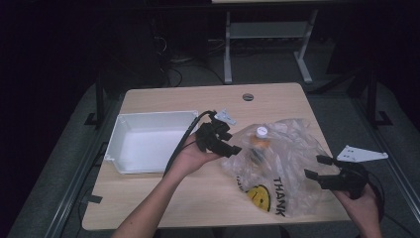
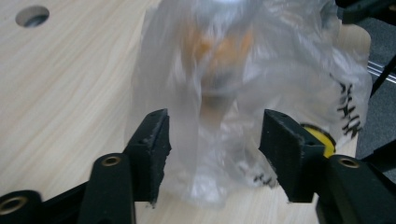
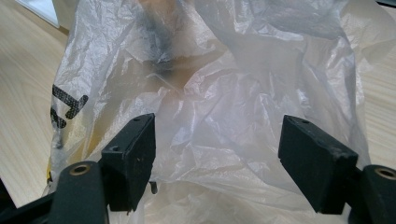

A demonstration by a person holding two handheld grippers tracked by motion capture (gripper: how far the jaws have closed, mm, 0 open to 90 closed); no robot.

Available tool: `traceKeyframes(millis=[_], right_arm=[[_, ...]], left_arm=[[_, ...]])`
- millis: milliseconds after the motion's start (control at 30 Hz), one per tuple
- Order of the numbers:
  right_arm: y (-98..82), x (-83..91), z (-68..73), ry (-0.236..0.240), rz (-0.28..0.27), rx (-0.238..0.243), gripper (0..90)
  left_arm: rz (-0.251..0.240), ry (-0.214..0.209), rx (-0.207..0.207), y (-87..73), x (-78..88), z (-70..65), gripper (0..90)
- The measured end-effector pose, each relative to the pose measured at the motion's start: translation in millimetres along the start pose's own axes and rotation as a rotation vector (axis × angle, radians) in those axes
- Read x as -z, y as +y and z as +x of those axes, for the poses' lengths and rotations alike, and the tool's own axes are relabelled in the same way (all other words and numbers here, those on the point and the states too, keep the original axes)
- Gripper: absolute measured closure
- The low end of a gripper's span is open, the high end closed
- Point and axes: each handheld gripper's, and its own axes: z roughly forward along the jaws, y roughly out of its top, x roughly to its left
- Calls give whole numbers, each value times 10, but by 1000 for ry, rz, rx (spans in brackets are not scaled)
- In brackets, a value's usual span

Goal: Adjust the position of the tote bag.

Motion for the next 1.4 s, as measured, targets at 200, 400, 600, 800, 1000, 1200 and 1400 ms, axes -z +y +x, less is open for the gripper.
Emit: traceKeyframes(millis=[200,400,600,800,1000,1200,1400], right_arm=[[1,-1,-3,1,-1,2,271],[-2,4,-11,3,-5,2,271],[-3,-4,-5,6,-2,-1,271],[-3,-14,-4,8,-1,5,271],[2,-14,8,8,4,1,271],[2,-18,11,9,5,3,272],[-2,-13,3,9,3,5,272]], left_arm=[[17,-9,-9,204,-119,35,424],[34,-31,-24,288,-236,28,543],[83,0,-65,289,-297,32,727],[93,28,-71,251,-277,65,860],[93,32,-49,173,-274,97,887],[89,36,-38,127,-278,113,889],[108,44,-30,87,-299,139,896]])
